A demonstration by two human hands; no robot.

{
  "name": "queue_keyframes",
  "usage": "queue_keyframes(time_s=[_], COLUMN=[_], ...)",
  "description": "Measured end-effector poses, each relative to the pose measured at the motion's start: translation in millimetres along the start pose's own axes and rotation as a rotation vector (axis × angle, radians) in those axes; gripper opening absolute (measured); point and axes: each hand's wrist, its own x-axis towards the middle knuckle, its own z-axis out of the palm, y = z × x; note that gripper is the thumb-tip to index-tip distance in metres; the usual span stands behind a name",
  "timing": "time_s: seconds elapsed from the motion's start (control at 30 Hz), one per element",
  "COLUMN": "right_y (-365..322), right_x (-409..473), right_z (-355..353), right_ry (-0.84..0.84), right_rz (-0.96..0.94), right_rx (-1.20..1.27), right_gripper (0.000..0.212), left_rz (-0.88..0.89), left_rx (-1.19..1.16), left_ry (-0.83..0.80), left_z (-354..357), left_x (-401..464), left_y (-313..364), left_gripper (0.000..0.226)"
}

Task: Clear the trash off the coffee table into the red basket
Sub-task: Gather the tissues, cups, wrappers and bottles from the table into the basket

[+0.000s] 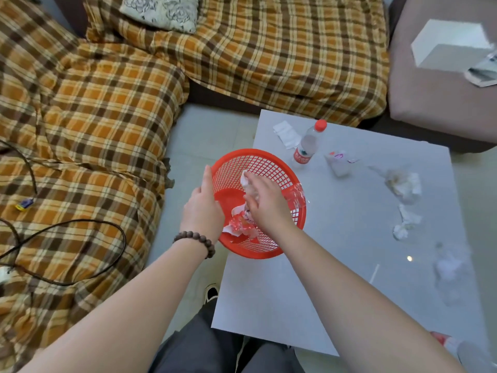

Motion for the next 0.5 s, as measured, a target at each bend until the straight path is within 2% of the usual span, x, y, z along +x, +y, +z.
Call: queue_keyframes(time_s=[0.27,0.5], right_y=[28,99], right_x=[-36,-108], right_z=[-36,-75], right_ry=[0.062,0.177], right_rz=[0.109,0.304], right_rx=[-0.073,-0.051], right_gripper=[0.053,0.052], left_rz=[0.04,0.045], left_rx=[0.018,0.14], left_ry=[-0.082,-0.084], left_z=[12,45], left_x=[-12,-34], left_y=[34,52], left_gripper=[0.073,0.075])
